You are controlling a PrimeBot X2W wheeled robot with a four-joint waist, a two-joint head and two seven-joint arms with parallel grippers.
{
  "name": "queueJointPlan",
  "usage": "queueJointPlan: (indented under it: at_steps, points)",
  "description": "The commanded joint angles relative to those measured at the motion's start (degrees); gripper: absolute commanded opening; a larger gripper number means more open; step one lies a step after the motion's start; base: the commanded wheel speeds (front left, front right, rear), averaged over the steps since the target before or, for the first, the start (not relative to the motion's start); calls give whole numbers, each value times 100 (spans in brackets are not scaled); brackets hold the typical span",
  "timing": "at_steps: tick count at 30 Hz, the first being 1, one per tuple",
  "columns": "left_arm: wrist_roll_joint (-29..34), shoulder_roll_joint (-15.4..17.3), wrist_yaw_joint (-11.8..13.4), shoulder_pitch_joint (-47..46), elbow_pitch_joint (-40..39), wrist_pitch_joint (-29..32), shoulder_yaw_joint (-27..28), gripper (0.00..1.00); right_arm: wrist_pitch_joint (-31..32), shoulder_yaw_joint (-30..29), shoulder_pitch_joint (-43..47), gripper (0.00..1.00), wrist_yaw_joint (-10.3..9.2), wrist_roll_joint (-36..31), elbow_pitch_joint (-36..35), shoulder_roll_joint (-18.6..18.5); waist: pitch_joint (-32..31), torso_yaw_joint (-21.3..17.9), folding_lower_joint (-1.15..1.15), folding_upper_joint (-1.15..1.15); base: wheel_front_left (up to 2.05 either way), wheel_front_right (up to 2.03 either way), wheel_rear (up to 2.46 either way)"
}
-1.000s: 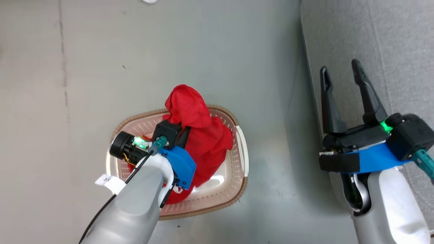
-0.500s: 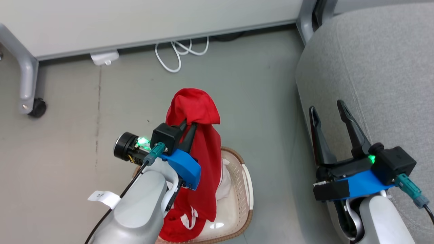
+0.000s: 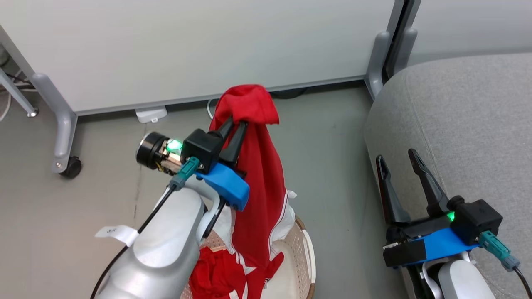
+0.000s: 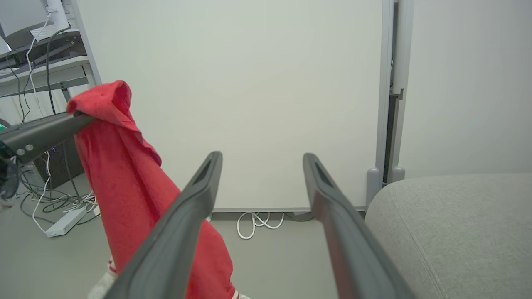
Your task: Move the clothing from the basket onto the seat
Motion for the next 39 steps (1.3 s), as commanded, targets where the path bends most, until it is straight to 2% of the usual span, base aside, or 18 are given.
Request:
queueJointPlan:
  at_steps: [1,14,27,31,39]
  points:
    - [25,39,-8,-148,-94,-27,11,0,-20,16,108,100,11,55,14,-18,-124,13,1,-1,0,0,0]
    - [13,115,51,-321,-781,307,-99,0,-21,-4,308,100,11,121,6,-19,-313,27,1,-1,0,0,0]
    - [-32,171,99,-222,-1113,454,-203,0,-20,88,213,100,11,122,-9,-18,-262,78,1,-1,0,0,0]
    - [-66,176,107,-233,-1138,463,-226,0,-20,389,50,100,11,143,25,-18,-239,96,1,-1,0,0,0]
    - [-73,166,104,-318,-1136,449,-306,0,-20,1375,-509,100,11,75,255,-19,-170,146,1,-1,0,0,0]
